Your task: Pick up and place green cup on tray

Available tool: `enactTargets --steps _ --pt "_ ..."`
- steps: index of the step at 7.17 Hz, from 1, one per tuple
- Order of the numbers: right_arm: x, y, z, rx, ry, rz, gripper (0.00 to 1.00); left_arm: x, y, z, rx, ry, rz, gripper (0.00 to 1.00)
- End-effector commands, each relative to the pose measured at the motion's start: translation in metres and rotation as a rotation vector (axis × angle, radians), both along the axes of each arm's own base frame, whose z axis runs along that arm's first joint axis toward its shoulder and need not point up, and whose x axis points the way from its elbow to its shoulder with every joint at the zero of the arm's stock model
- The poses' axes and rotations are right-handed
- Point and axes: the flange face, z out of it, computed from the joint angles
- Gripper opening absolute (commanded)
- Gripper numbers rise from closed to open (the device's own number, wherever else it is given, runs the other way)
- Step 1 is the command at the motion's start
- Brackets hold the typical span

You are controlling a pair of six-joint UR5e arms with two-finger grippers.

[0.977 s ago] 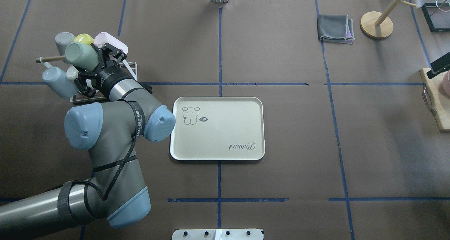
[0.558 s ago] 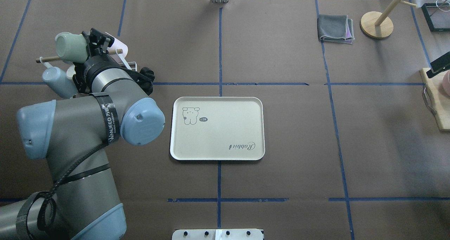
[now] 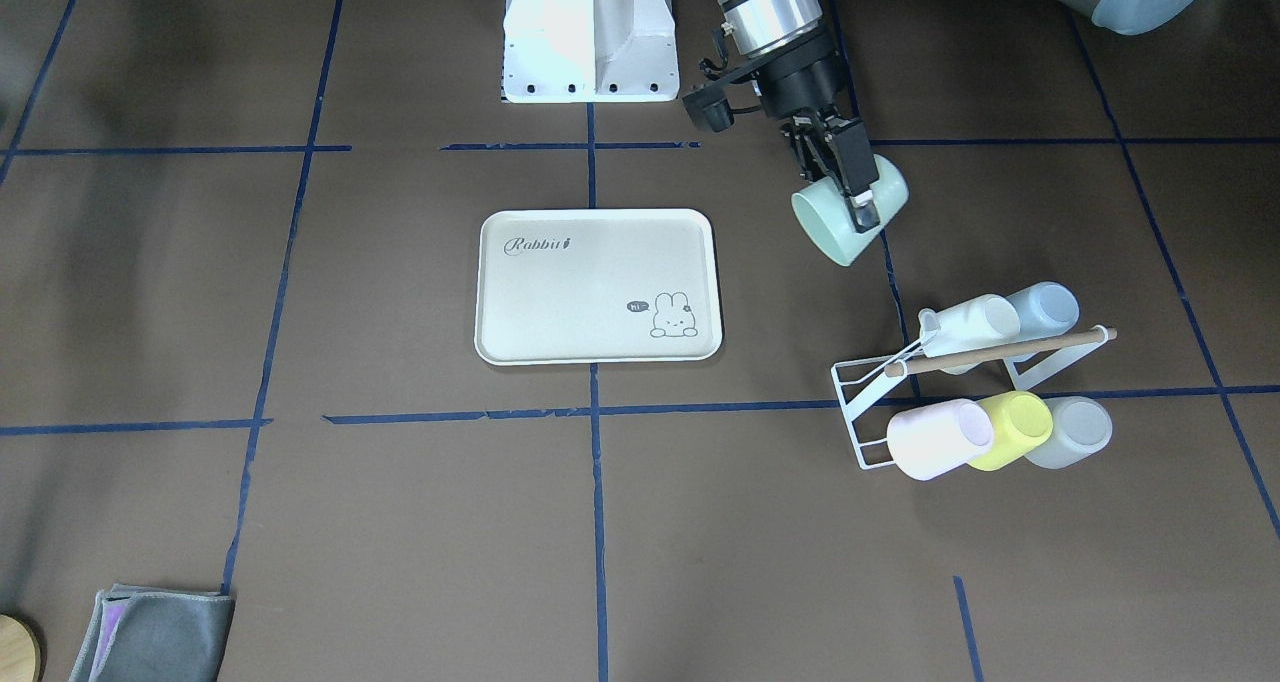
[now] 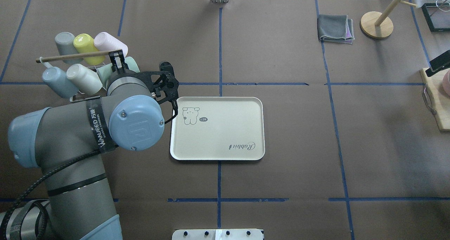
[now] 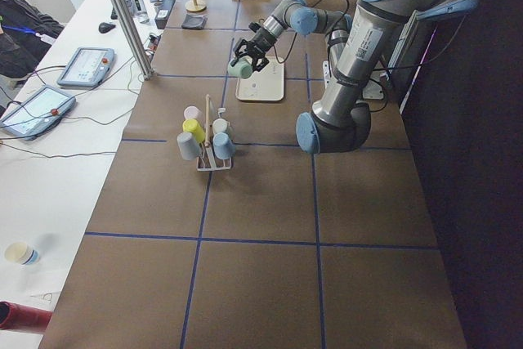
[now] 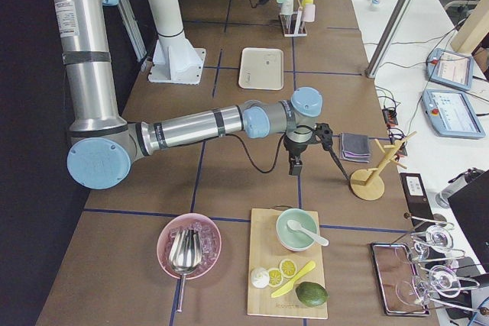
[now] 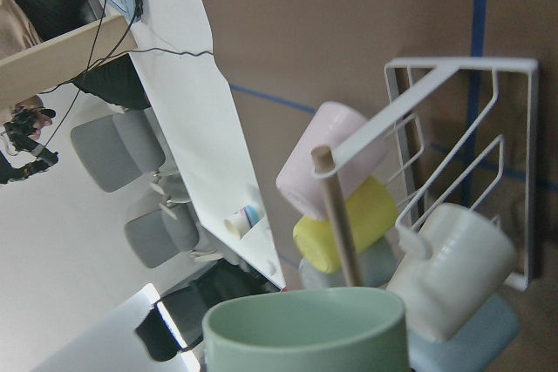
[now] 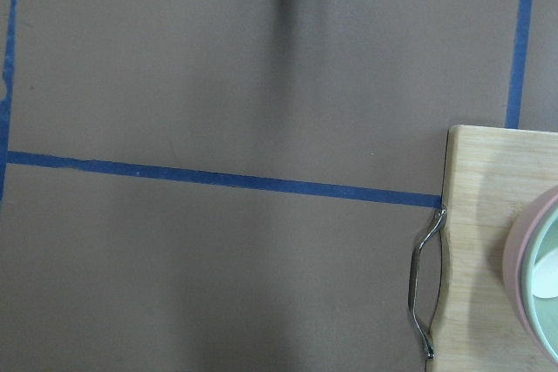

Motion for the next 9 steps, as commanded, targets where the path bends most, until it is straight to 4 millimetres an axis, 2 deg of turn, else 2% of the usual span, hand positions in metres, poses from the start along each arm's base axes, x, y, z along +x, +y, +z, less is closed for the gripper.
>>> enactTargets --steps 1,3,4,5,6,7,8,9 --pt "0.0 0.0 -0.001 0.002 0.0 -0.001 1.0 0.029 0.026 -0.002 -0.041 0.397 -0.029 0.45" --pt "0.0 0.0 -0.001 0.002 0.0 -0.001 1.0 0.053 0.043 -0.006 -0.058 0.709 -0.046 0.47" --pt "0.0 0.0 -0.001 0.004 -0.001 -0.001 1.0 0.079 0.049 -0.003 -0.051 0.848 -0.031 0.48" --pt "0.0 0.0 -0.001 0.004 -0.001 -0.001 1.0 0.109 0.05 0.014 -0.037 0.974 -0.008 0.48" --pt "0.0 -0.001 -0.002 0.004 0.0 0.002 1.0 0.124 0.047 0.028 -0.006 1.15 0.011 0.48" --pt "0.0 0.0 -0.001 0.002 0.001 0.002 1.0 0.136 0.057 0.068 -0.002 1.257 0.039 0.47" --pt "0.0 0.0 -0.001 0.002 0.002 0.002 1.0 0.15 0.06 0.089 0.005 1.302 0.057 0.47" --pt "0.0 -0.001 -0.001 0.002 0.002 0.002 1.0 0.157 0.061 0.099 0.014 1.342 0.069 0.47"
